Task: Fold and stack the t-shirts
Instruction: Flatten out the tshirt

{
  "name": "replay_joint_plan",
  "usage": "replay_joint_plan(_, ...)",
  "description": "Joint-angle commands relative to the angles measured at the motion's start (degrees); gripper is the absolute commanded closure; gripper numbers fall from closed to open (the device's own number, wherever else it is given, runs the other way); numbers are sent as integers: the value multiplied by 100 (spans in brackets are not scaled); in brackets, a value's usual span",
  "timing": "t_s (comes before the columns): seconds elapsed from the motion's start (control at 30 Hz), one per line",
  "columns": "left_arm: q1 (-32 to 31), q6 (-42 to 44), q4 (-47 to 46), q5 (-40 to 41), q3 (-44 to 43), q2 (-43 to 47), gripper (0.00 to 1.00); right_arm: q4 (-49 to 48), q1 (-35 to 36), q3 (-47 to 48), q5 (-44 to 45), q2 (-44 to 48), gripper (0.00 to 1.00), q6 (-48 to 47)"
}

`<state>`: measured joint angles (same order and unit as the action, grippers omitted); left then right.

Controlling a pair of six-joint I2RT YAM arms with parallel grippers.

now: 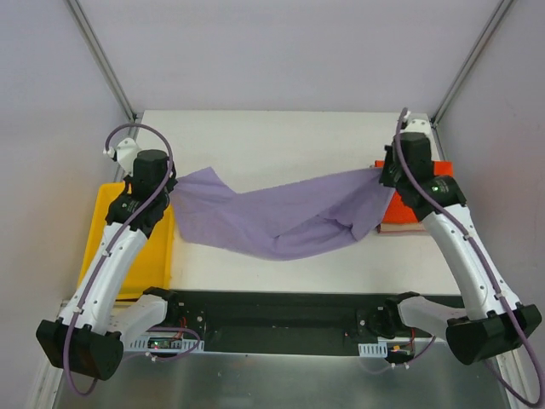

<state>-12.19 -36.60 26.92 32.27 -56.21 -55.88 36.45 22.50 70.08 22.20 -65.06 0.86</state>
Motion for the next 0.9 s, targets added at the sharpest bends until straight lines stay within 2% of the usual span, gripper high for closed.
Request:
replay_joint_plan(0.0,137,83,-90,262,-715,-37,100,91,-799,821,-223,20,99,-789)
replay_joint_plan(0.07,155,188,-90,236,-1075,-90,100,99,-958,1138,-504,-16,99,-982)
replay_joint_plan(0.23,155,416,-125,25,-2085,-11,100,398,-993,2235,-532,10,99,-1413)
replay_joint_plan(0.4,155,820,-274,-493,-3219,103,100,1065,-993,3369,-980,212,99,-1686)
replay_joint_plan(0.57,155,1154,-301,-906,-4414,130,100,1346,-993,4072,-1217,591,99,-1835)
replay_joint_plan(0.7,155,1646,-319,-1406,-5372,130,100,1996,-993,5056,-2059,573,99,-1993)
replay_joint_plan(0.87,155,1990,-328,-2014,-6374,25,100,2068,-1002,5699,-2649,819,99,-2002)
